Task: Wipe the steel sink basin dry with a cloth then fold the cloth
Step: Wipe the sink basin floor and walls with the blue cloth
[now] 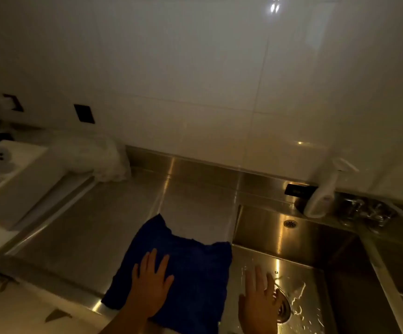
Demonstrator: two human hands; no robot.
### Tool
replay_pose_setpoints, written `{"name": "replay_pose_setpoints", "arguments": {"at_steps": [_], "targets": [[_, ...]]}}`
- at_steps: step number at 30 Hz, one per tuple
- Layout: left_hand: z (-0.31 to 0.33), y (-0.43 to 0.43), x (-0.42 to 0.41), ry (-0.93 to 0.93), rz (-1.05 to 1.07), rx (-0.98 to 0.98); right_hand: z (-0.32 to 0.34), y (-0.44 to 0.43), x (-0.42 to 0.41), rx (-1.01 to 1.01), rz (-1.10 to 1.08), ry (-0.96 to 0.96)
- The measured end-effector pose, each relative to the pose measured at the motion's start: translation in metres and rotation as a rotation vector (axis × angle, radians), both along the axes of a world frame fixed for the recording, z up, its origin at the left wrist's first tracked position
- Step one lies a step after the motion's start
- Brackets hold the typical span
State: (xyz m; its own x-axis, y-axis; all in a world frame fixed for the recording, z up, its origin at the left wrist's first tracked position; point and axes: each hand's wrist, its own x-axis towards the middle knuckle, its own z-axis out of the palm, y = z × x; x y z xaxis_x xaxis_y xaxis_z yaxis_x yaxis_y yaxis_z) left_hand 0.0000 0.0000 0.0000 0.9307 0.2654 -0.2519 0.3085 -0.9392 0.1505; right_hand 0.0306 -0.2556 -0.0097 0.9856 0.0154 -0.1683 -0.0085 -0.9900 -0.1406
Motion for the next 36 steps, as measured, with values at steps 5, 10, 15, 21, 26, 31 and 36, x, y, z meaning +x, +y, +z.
{"name": "replay_pose_setpoints", "arguments": {"at_steps": [5, 10, 15, 21, 26, 31, 36], "targets": [[-0.012, 0.020, 0.014, -0.059, 0.104, -0.051, 0.007, 0.044, 0.020, 0.085, 0.080, -0.175], [-0.014, 0.035, 0.034, -0.046, -0.028, -0.006, -0.009, 0.109, 0.023, 0.076, 0.207, -0.330], [-0.032, 0.065, 0.055, -0.055, -0.182, 0.138, -0.027, 0.158, 0.014, -0.004, 0.147, -0.288], [-0.045, 0.086, 0.058, -0.365, -0.302, 0.098, -0.039, 0.178, 0.010, -0.099, 0.089, -0.273], [-0.051, 0.092, 0.062, -0.444, -0.328, 0.040, -0.038, 0.186, 0.011, -0.145, 0.037, -0.160], [-0.044, 0.092, 0.066, -0.347, -0.350, 0.001, -0.033, 0.191, 0.012, 0.011, 0.007, -0.123], [-0.032, 0.076, 0.068, -0.251, -0.358, -0.027, -0.017, 0.182, 0.014, 0.017, 0.020, -0.135]]}}
